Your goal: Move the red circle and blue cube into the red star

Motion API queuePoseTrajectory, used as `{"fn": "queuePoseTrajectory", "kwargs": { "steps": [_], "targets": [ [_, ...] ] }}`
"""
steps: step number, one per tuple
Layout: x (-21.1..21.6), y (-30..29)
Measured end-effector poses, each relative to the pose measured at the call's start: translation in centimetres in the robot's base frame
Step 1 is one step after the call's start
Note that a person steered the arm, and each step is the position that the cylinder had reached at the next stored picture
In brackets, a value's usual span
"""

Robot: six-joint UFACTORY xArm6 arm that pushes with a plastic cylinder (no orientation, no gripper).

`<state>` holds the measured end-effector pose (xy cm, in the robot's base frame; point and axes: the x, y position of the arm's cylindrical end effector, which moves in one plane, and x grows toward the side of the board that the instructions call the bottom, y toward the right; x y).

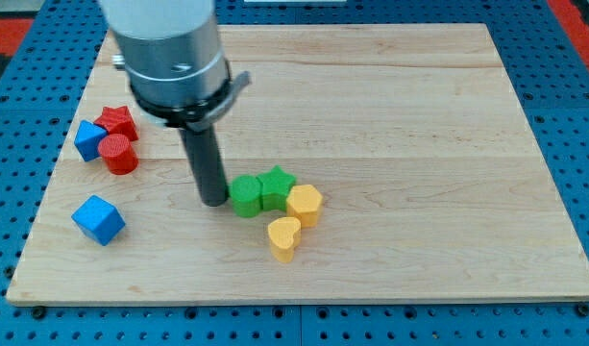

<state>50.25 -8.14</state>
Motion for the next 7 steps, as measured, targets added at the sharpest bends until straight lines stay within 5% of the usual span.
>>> {"fn": "queuePoseTrajectory", "kwargs": {
  "steps": [2, 3, 4, 6, 7],
  "targets": [
    [8.6, -2.5],
    [7.7, -9.4],
    [2.8, -10.4],
    [5.9, -11.8],
    [2.3, -14.1]
  ]
}}
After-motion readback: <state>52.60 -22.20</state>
